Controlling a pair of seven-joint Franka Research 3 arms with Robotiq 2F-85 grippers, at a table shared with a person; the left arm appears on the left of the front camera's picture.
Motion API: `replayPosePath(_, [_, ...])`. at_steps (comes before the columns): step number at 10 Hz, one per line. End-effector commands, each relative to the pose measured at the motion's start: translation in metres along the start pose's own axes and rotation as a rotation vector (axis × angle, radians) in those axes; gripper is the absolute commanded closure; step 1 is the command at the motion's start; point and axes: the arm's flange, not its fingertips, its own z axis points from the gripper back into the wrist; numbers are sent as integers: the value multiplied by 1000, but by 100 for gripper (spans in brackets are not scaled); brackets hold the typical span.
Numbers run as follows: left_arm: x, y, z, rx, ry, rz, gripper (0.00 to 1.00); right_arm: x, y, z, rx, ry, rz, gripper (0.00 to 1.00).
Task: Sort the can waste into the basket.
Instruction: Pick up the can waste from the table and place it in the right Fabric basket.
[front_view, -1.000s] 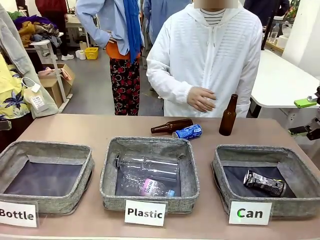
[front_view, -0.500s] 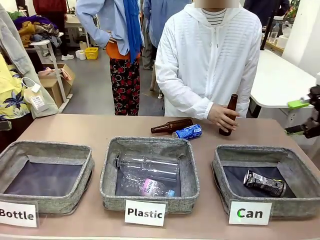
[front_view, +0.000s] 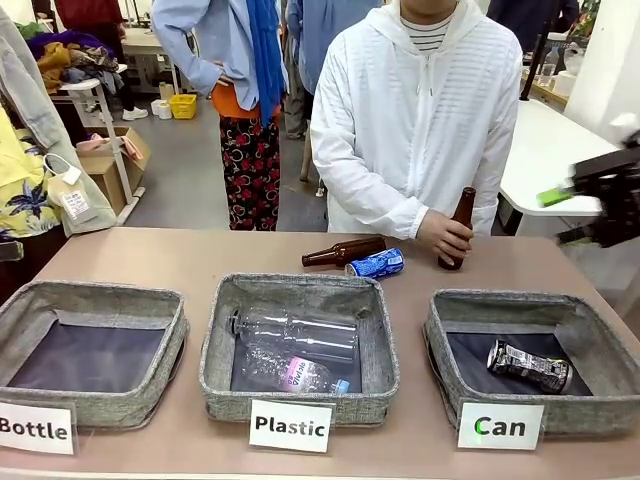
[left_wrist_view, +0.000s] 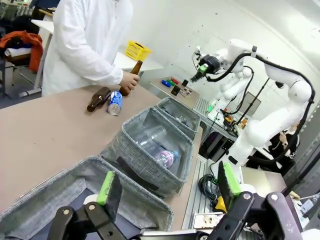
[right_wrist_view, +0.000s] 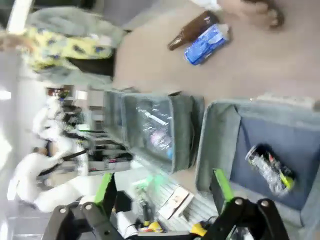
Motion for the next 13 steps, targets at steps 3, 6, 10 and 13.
replayPosePath(3, [1,-3,-3,12,-16,10,0,-104,-62,118,224,-252,-37,0])
replayPosePath(6, [1,-3,-3,12,-16,10,0,-106,-77,114,267,-317,-55,0])
replayPosePath(10, [1,-3,-3,12,-16,10,0,-30,-10,39,14,-176,76,0])
replayPosePath(13, [26,-22,37,-15,-153,-9,0,21,31,-39,-165,-1,143,0])
